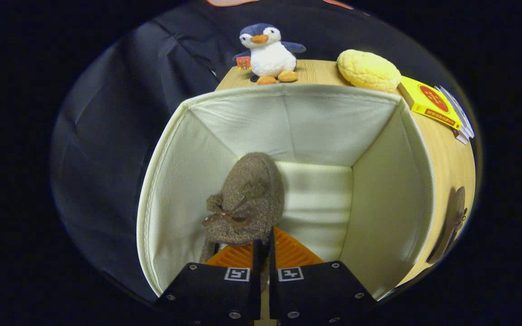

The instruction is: Open the storage box then place both shoes into the box .Put the left shoe in first, then the right shoe, with the right side of both shoes facing outward in a uniform manner.

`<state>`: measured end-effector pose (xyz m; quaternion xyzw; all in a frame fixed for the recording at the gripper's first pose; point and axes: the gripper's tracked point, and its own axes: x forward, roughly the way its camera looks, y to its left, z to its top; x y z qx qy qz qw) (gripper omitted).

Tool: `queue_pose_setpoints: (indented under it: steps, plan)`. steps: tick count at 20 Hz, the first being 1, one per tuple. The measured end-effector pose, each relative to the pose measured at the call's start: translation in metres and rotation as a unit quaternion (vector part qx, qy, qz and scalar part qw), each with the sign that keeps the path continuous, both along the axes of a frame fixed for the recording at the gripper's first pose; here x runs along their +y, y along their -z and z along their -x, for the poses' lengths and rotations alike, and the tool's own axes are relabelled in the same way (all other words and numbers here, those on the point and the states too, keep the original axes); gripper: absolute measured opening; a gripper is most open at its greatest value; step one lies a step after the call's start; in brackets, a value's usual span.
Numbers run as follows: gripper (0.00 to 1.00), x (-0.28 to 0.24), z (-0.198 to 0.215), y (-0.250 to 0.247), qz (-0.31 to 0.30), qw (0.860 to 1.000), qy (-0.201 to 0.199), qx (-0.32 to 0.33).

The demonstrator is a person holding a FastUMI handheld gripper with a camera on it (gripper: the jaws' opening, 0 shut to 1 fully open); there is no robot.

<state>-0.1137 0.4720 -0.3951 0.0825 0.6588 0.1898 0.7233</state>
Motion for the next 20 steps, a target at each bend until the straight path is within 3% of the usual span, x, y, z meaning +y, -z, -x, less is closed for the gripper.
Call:
queue_pose_setpoints:
  steps: [3,4,7,9,12,14,16,20]
  plan:
    - [0.19,-0.007,0.002,-0.015,-0.037,0.999,-0.014,-0.002]
    - [0.29,-0.008,-0.003,-0.024,-0.057,0.998,-0.011,-0.018]
    - [0.44,-0.007,-0.009,-0.074,-0.154,0.987,0.0,-0.048]
    - [0.57,-0.029,-0.016,-0.103,-0.184,0.979,-0.003,-0.089]
    - [0.8,-0.082,-0.025,-0.124,-0.184,0.971,-0.01,-0.154]
    - [0.89,-0.124,-0.032,-0.128,-0.168,0.968,-0.009,-0.186]
    - [0.95,-0.175,-0.037,-0.125,-0.143,0.968,-0.002,-0.206]
    - [0.97,-0.251,-0.031,-0.109,-0.108,0.968,0.03,-0.226]
